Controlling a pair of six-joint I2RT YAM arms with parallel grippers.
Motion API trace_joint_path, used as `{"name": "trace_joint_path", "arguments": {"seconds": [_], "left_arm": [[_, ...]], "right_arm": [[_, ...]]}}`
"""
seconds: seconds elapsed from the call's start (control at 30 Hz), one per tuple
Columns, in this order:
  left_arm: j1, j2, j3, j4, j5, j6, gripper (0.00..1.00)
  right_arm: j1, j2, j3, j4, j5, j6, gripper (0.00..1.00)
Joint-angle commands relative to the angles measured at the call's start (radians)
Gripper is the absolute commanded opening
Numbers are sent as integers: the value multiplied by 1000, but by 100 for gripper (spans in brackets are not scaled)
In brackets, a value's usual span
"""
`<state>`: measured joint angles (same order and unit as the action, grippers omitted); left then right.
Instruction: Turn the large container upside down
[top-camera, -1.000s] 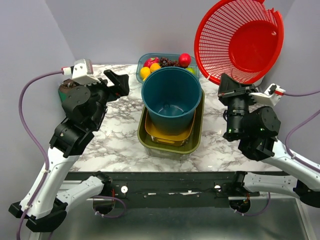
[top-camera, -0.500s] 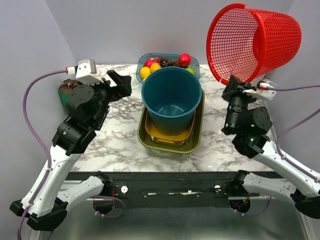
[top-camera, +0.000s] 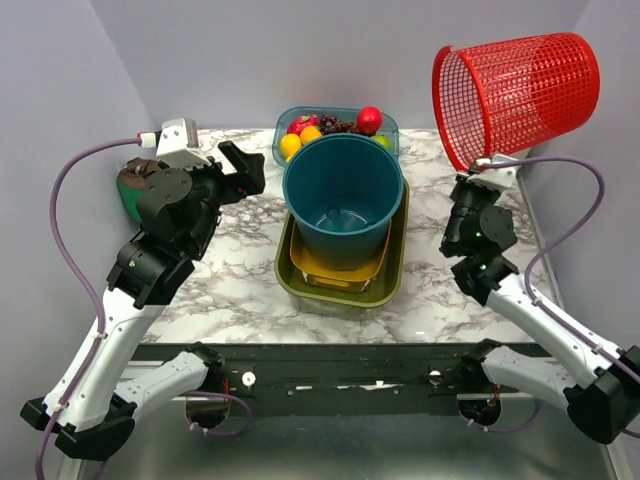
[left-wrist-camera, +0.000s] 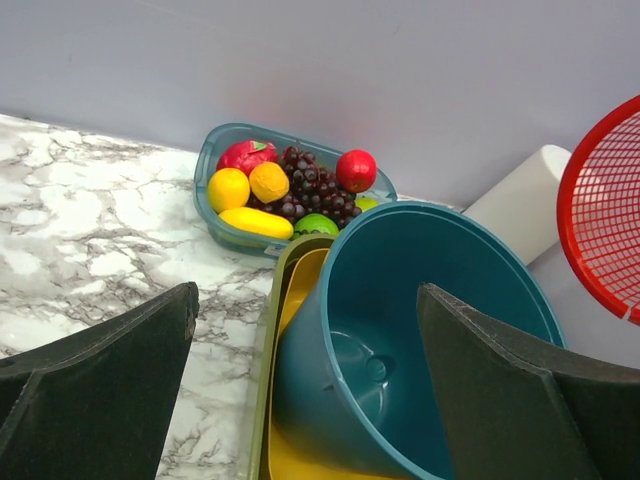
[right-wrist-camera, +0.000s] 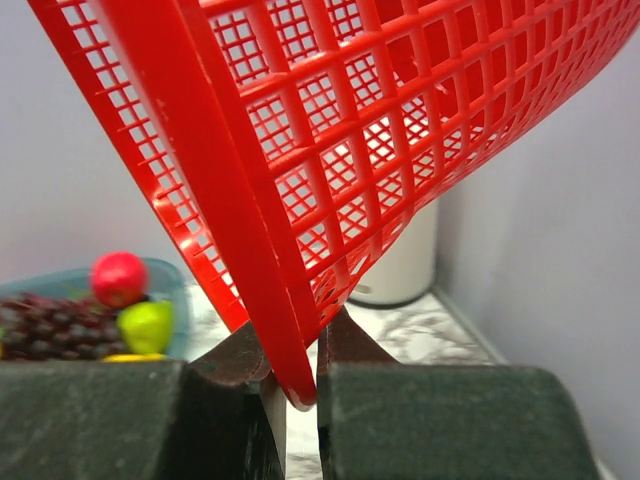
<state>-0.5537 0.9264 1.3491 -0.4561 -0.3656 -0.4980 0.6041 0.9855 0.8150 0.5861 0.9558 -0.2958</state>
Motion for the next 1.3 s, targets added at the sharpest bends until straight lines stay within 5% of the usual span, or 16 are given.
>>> {"name": "trace_joint_path", "arguments": {"seconds": [0.0,0.13,0.27,0.33,1.27], "left_arm": [[0,-12,-13,-1,-13,15,99],[0,-18,-21,-1,-10,16,99],[0,-14,-19,-7,-13,21,99],[0,-12,-18,-9,-3,21,99],[3,2,-27,-9,57,10,99]], "right_arm": [[-64,62,-76,228,-65,-184,1],[-82,166,-131,465,-51,-435,1],[-87,338,-134,972,6,-745,1],[-101,448,-108,1093,11,-883,1],[-317,766,-139,1095,-60,-733,1]]}}
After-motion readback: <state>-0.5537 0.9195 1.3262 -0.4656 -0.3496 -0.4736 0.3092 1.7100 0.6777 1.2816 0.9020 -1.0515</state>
